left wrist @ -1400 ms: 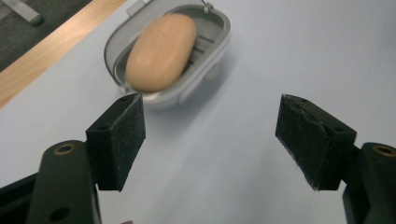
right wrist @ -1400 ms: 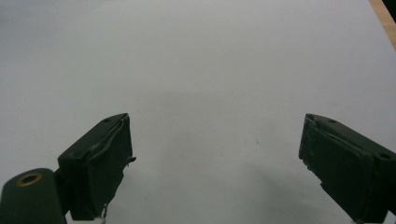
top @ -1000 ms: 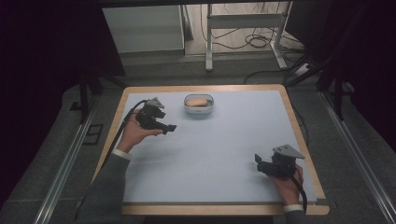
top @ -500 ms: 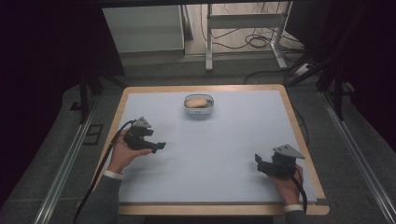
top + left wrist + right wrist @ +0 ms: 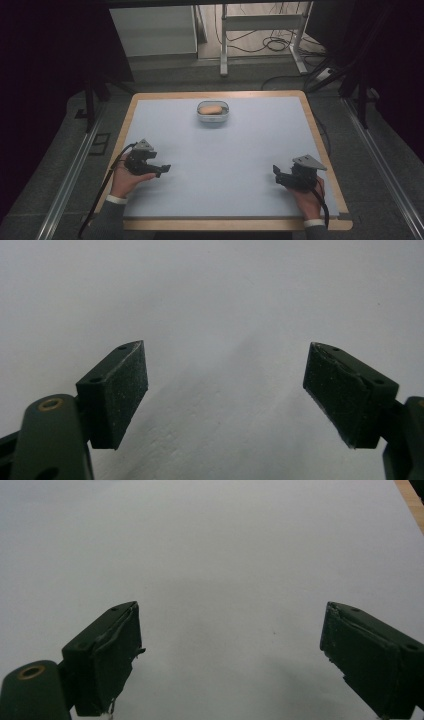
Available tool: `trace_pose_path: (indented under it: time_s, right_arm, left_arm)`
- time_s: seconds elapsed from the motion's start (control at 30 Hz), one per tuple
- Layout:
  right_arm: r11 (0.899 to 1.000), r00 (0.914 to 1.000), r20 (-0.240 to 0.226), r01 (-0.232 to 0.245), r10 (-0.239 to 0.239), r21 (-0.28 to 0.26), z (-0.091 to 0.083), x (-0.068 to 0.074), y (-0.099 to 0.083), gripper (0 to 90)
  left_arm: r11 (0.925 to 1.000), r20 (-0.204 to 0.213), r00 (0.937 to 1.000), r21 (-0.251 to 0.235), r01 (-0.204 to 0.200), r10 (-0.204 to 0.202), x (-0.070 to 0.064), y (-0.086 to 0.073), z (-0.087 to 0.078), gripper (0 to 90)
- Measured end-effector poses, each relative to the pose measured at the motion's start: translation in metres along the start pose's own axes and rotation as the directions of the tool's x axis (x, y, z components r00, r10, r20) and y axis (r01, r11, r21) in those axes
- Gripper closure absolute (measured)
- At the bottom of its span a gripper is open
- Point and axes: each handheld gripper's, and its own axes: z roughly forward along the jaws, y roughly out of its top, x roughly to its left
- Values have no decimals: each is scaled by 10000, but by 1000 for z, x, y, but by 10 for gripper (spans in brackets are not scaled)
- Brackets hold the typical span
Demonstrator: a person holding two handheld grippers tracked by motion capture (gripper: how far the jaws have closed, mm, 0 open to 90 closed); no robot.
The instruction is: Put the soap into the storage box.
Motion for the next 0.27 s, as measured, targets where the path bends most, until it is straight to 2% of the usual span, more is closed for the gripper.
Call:
trace_pose_path:
  time_s: [0.27]
  right_arm:
    - [9999,9998,-194,27,-29,-123,-1,-1,0,88]
  left_arm:
    - [10000,-56,10000,82,21,-21,-2,-2,2,181]
